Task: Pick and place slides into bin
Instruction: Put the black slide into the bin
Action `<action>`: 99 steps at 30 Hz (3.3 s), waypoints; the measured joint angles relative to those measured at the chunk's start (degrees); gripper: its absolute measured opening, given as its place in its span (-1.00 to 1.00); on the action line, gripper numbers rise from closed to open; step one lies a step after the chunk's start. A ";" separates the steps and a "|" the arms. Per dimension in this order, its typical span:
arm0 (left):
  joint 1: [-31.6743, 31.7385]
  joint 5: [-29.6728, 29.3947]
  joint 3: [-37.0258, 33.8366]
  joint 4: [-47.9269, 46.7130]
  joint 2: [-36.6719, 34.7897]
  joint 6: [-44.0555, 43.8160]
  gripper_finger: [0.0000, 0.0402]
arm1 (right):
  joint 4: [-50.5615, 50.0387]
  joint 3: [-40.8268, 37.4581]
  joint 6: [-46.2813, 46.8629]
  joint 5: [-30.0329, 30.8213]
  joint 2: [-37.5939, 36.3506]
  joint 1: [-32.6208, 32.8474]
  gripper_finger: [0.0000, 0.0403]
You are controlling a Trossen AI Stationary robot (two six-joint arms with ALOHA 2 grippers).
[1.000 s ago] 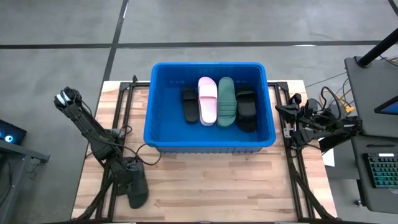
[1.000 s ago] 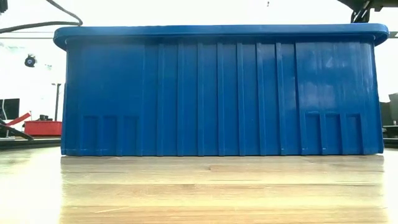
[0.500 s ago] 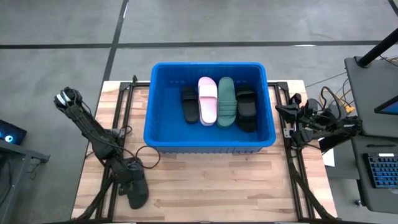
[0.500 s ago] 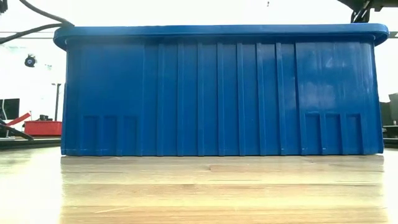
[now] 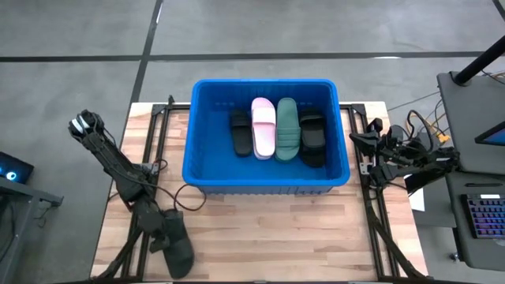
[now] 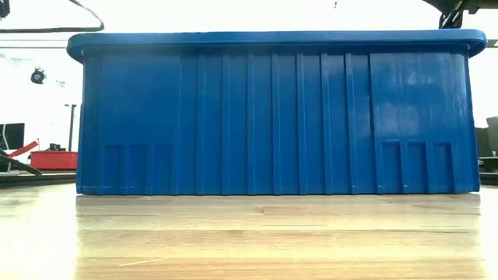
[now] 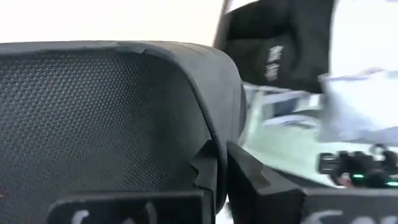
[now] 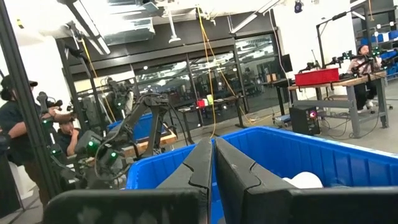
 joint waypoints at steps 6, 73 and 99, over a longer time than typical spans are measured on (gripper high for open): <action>0.92 -6.13 1.25 13.60 -0.21 -0.87 -1.00 | 0.19 0.00 0.01 0.00 0.01 0.01 -0.96; 36.65 -63.80 29.29 49.43 10.02 78.72 -1.00 | 1.90 0.00 2.54 -0.02 0.01 0.02 -0.96; 76.75 4.39 54.93 -30.00 15.97 59.11 -1.00 | 1.72 4.74 2.77 0.00 0.01 0.01 -0.96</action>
